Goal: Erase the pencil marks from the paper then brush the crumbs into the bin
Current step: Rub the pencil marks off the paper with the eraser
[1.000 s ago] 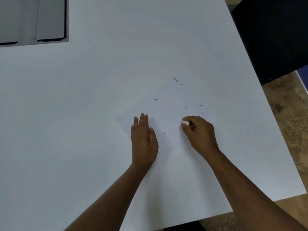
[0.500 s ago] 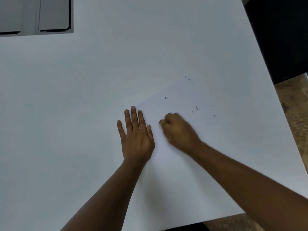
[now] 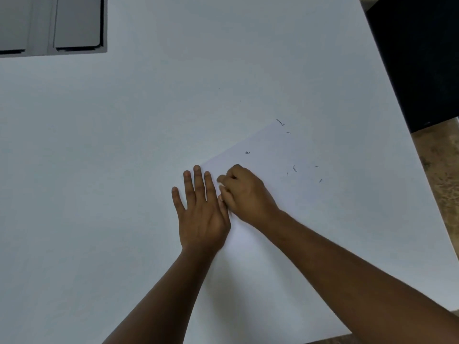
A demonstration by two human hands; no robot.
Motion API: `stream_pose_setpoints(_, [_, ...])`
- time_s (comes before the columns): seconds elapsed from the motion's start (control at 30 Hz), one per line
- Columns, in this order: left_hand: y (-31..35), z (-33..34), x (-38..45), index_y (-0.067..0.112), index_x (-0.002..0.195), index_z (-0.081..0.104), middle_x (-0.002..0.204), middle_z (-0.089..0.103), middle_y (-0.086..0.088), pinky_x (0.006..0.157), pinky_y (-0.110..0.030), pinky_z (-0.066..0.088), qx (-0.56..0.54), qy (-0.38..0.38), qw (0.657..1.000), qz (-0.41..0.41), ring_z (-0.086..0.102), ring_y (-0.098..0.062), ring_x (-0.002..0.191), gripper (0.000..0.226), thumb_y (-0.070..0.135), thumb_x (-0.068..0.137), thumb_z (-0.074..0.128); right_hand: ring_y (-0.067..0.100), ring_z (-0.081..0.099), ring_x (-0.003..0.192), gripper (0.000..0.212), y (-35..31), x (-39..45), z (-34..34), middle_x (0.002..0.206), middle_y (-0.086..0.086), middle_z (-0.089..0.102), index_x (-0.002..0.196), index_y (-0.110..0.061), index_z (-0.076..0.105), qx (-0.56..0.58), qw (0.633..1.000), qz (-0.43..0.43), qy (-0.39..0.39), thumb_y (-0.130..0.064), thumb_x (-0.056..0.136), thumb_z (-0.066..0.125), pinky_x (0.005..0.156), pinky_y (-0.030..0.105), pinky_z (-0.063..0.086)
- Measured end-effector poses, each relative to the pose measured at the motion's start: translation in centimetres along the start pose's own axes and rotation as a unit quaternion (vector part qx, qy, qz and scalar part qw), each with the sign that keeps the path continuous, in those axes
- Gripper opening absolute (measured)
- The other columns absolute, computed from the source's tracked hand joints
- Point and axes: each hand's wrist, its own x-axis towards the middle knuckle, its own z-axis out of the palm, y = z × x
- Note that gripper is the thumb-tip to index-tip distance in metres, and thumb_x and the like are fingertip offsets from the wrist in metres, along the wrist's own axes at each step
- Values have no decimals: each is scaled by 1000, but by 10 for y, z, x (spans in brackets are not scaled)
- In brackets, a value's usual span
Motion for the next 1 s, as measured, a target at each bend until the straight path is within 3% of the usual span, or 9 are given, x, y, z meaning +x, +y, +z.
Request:
stream_pose_setpoints(0.07, [1,0,0,10,163,10,172,-1,-11,126,-57,2,0,-2,1000,-2,-7,-29,159,64,40,107,12,21,52,73,18,12,8,-5,83,5,53,98,-3,64,-33,999,9,-11,-13,94,50,62,34,44])
stream_pose_setpoints(0.13, [1,-1,1,11,163,9,172,-3,-9,126,-56,-1,-7,-8,1000,-7,-10,-27,159,65,41,106,10,17,48,71,17,50,12,-26,78,7,52,89,-1,56,-83,994,57,52,-13,97,49,66,36,41])
stream_pose_setpoints(0.23, [1,-2,1,10,163,6,172,-6,-9,126,-55,-3,-10,-13,1000,-7,-13,-26,158,66,42,105,7,25,58,71,20,101,15,-66,83,14,57,90,0,68,-94,972,174,123,-13,94,54,70,33,49])
stream_pose_setpoints(0.3, [0,-2,1,8,163,4,172,-6,-10,127,-56,-2,-8,-12,1000,-8,-12,-26,158,67,42,106,10,31,59,73,20,103,14,-72,83,14,57,94,-2,71,-100,968,200,111,-13,92,55,68,37,52])
stream_pose_setpoints(0.43, [2,-1,1,2,162,4,171,-4,-16,127,-55,2,-11,-1,1000,-10,-7,-28,159,71,41,105,18,33,65,79,25,39,17,-32,84,13,68,101,-4,74,-13,990,112,81,-20,92,58,74,37,54])
stream_pose_setpoints(0.57, [2,1,0,-4,160,10,169,4,-23,128,-51,7,-14,18,1000,-13,-1,-34,158,73,42,104,22,24,63,84,20,-16,21,5,92,8,69,105,-7,75,35,999,19,16,-19,93,63,78,29,49])
stream_pose_setpoints(0.7, [2,1,0,-3,160,9,169,2,-22,129,-46,3,-22,22,999,-24,-2,-34,158,77,47,105,28,32,60,71,31,4,44,2,80,14,64,90,-3,72,-46,998,-44,17,-22,95,49,66,39,53])
stream_pose_setpoints(0.87, [4,0,0,-2,161,5,170,-1,-19,129,-47,4,-27,16,999,-27,-5,-31,159,77,48,104,23,30,55,71,22,43,69,-22,79,12,61,91,-5,72,-114,983,74,121,-18,93,53,65,35,49])
stream_pose_setpoints(1.0, [3,0,0,-3,160,11,170,4,-21,128,-48,7,-31,30,999,-26,0,-33,159,77,46,104,31,28,59,77,22,6,53,-2,83,11,64,96,-7,72,-60,996,38,58,-20,94,54,70,35,48])
